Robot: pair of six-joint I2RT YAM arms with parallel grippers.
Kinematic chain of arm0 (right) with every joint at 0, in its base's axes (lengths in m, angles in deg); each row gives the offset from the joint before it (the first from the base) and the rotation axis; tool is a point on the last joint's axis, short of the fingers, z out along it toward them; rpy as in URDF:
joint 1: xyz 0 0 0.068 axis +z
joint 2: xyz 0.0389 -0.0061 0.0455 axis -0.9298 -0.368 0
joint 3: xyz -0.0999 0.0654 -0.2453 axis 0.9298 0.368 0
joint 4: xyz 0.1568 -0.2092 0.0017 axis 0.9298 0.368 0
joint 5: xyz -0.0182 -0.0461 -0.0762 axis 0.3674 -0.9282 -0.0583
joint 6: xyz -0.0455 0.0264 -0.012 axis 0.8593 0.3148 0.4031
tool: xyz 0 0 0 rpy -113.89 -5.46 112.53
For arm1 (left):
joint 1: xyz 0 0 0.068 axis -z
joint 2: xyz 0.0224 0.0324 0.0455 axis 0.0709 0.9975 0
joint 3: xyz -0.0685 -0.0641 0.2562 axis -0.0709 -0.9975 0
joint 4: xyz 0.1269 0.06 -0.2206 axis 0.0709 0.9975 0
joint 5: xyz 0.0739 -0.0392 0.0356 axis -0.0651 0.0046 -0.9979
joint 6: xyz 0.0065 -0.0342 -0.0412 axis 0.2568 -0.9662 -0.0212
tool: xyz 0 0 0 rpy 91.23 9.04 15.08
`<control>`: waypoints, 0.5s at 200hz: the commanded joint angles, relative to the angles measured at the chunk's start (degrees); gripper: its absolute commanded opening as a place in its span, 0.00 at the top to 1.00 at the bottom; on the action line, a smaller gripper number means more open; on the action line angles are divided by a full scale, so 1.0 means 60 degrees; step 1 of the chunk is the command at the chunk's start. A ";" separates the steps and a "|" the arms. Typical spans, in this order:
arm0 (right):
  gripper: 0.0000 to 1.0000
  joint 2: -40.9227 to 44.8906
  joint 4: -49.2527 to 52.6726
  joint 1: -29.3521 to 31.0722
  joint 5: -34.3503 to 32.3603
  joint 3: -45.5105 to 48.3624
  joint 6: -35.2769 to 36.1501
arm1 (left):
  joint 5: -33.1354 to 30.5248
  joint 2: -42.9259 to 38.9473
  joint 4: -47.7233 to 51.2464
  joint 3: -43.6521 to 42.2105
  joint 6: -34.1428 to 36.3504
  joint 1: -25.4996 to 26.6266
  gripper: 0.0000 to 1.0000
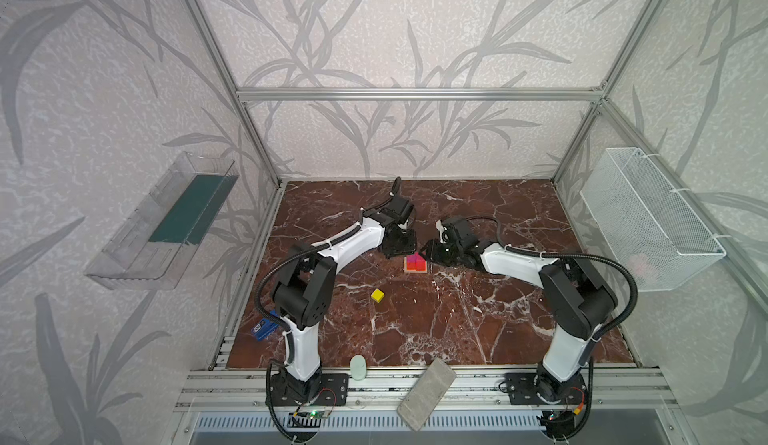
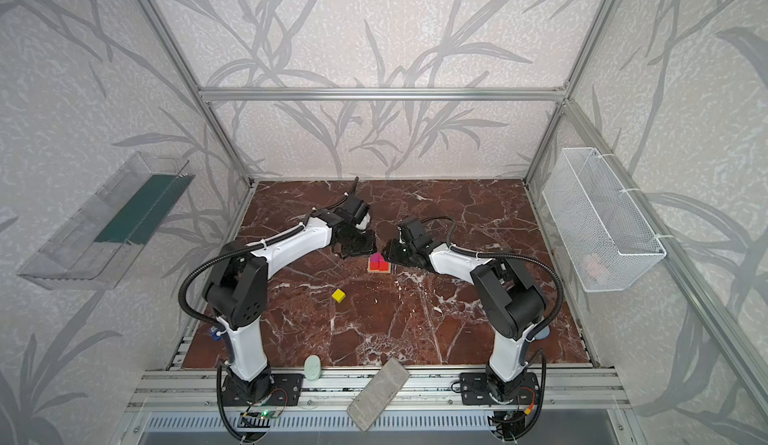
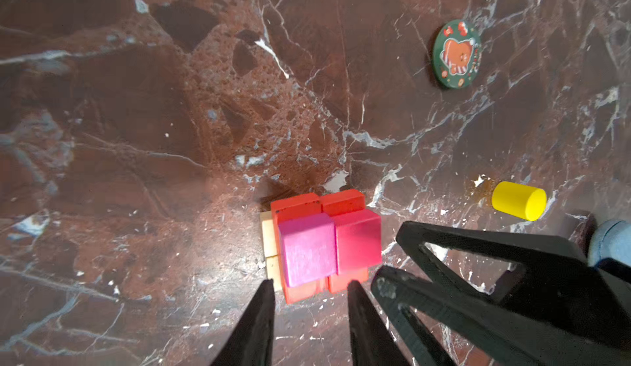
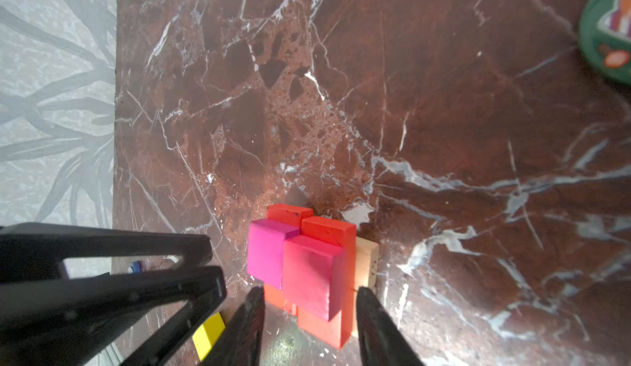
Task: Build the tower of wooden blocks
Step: 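Open the left gripper and raise it off the stack while the right arm draws back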
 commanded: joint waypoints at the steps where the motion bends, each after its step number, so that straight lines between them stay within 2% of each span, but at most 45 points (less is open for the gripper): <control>1: 0.54 0.0524 0.0267 0.0013 -0.0266 0.0135 0.0167 | -0.0249 -0.0783 0.0124 -0.0212 0.0074 0.0071 0.64; 39: 0.53 0.0854 0.0339 -0.0068 -0.0421 0.0399 0.0243 | -0.0817 -0.1595 0.0357 -0.0479 0.0085 0.0187 0.64; 100: 0.52 0.2181 0.0413 -0.0271 -0.0900 0.1088 0.0254 | -0.2119 -0.2580 0.1531 -0.0899 0.0195 0.0578 0.63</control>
